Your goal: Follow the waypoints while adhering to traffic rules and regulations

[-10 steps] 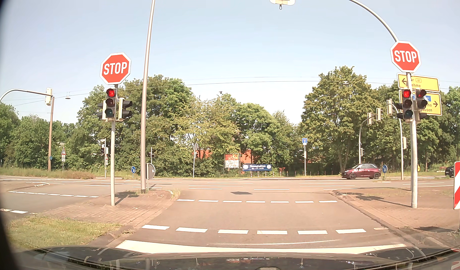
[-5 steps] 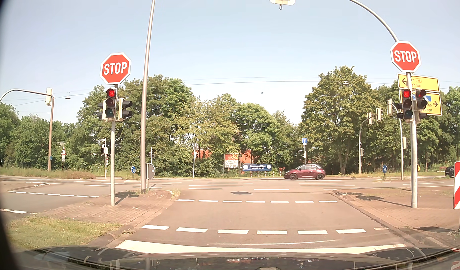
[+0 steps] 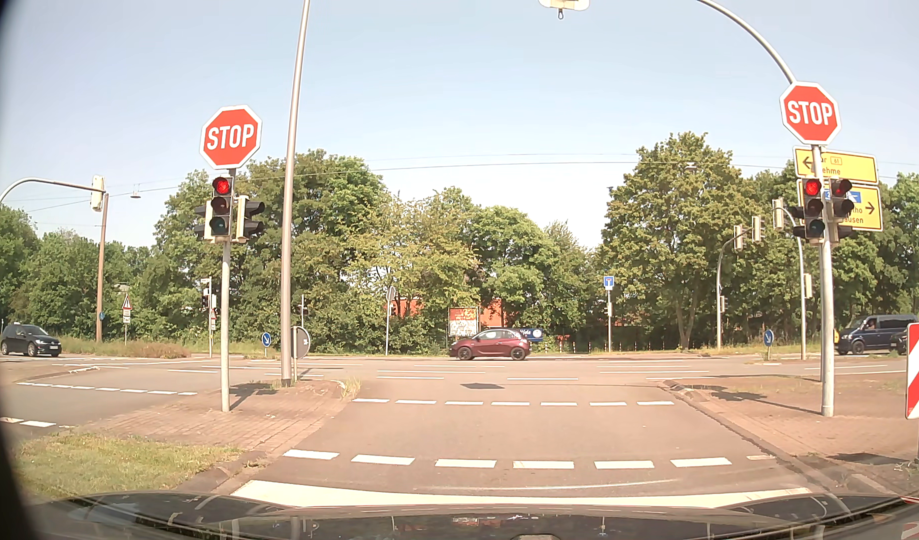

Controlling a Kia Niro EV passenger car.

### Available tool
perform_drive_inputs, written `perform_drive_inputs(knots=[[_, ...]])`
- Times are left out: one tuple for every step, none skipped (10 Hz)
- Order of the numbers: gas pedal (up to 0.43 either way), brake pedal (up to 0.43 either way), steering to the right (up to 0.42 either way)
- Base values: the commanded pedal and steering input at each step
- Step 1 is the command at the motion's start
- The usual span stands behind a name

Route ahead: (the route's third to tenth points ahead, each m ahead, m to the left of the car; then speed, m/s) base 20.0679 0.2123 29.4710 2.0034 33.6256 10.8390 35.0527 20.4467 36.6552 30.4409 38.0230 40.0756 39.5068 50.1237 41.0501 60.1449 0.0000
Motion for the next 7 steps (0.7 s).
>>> perform_drive_inputs(knots=[[0.0, 0.256, 0.001], [0.0, 0.256, 0.001], [0.0, 0.256, 0.001], [0.0, 0.256, 0.001], [0.0, 0.256, 0.001], [0.0, 0.256, 0.001], [0.0, 0.256, 0.001]])
